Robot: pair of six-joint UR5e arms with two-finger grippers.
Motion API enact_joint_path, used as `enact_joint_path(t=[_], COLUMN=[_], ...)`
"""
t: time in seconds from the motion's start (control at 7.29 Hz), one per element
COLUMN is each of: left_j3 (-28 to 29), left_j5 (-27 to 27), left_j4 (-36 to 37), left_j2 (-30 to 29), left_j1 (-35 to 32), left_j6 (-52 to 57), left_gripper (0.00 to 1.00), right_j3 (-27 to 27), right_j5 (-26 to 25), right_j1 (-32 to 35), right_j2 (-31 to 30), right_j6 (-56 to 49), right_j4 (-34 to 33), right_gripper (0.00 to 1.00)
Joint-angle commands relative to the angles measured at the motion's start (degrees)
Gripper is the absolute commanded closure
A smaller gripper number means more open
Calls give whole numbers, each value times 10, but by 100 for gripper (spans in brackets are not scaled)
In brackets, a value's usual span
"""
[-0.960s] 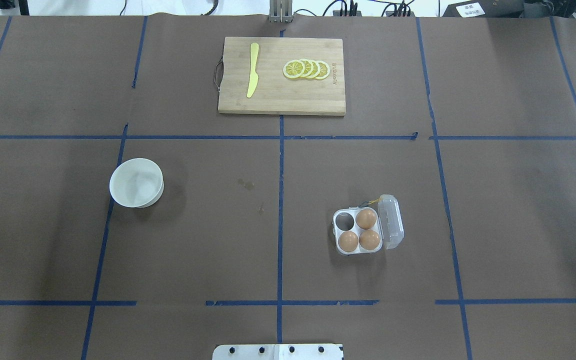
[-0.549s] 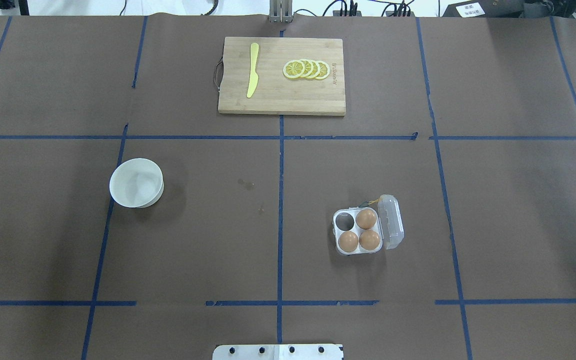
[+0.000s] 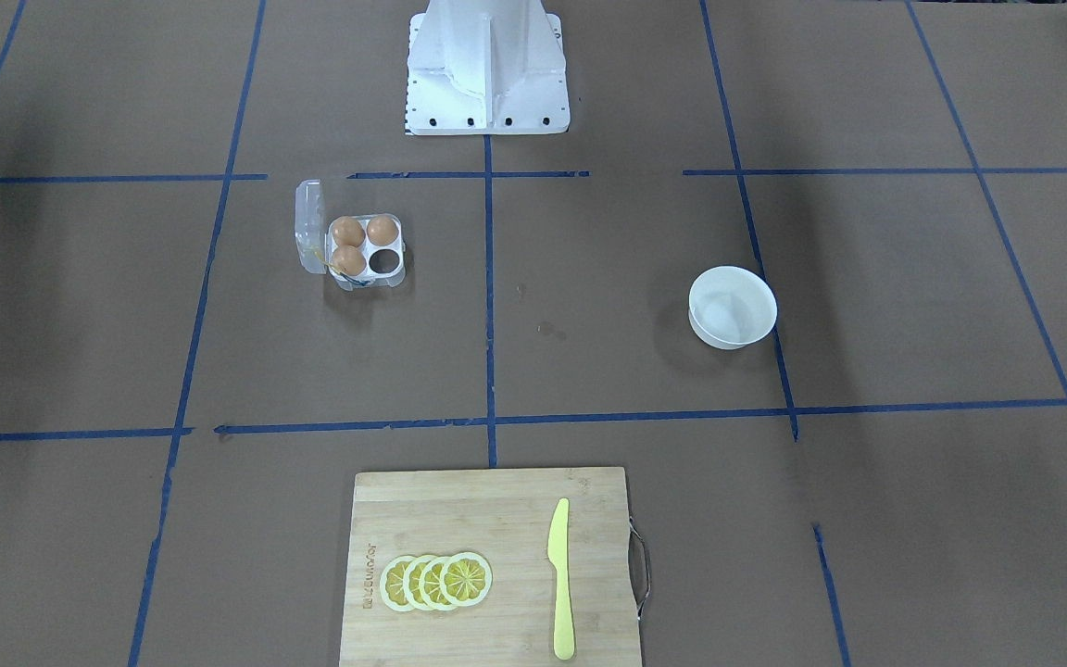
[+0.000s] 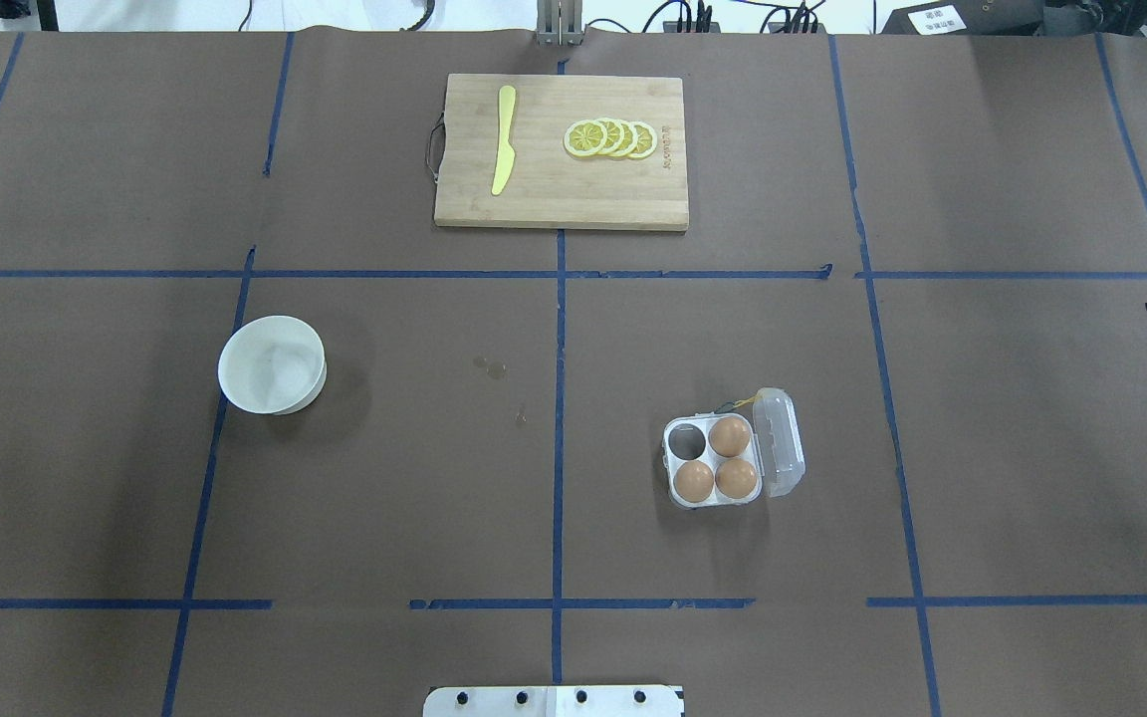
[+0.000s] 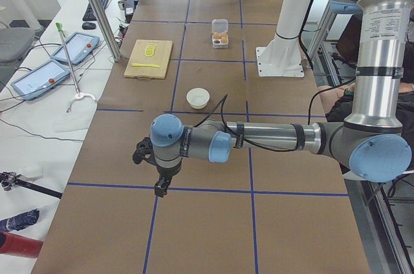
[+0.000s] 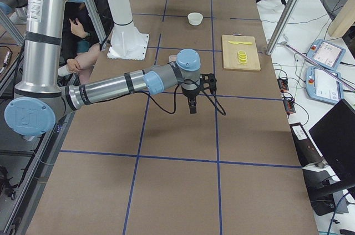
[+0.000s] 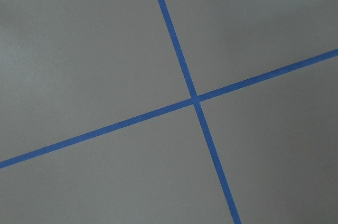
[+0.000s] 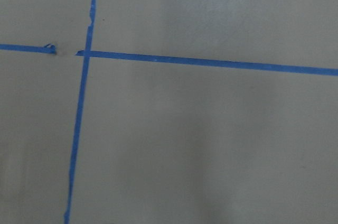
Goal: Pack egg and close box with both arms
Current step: 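Move the right gripper toward the open carton lid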
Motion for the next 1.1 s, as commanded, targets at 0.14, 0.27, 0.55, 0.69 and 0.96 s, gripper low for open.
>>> enact_joint_path(t=[0.14,0.27,0.55,0.69,0.96], left_j3=[2,2,4,1,1], left_j5=[5,6,7,8,5], left_j4=[-2,-2,-2,-2,-3], left_j2=[8,5,1,1,1], left_j1=[3,3,3,3,4], left_j6=[0,0,-1,-1,-1], left_gripper=[0,0,0,0,0], right_j3=[18,17,7,-6,-30], right_j5=[-73,-142,-223,-274,-309], right_j1=[-157,-240,-348,-390,-427], right_j2=[17,28,99,138,222], right_j6=[200,301,421,468,498], right_j4=[80,116,119,119,101], right_gripper=[0,0,0,0,0])
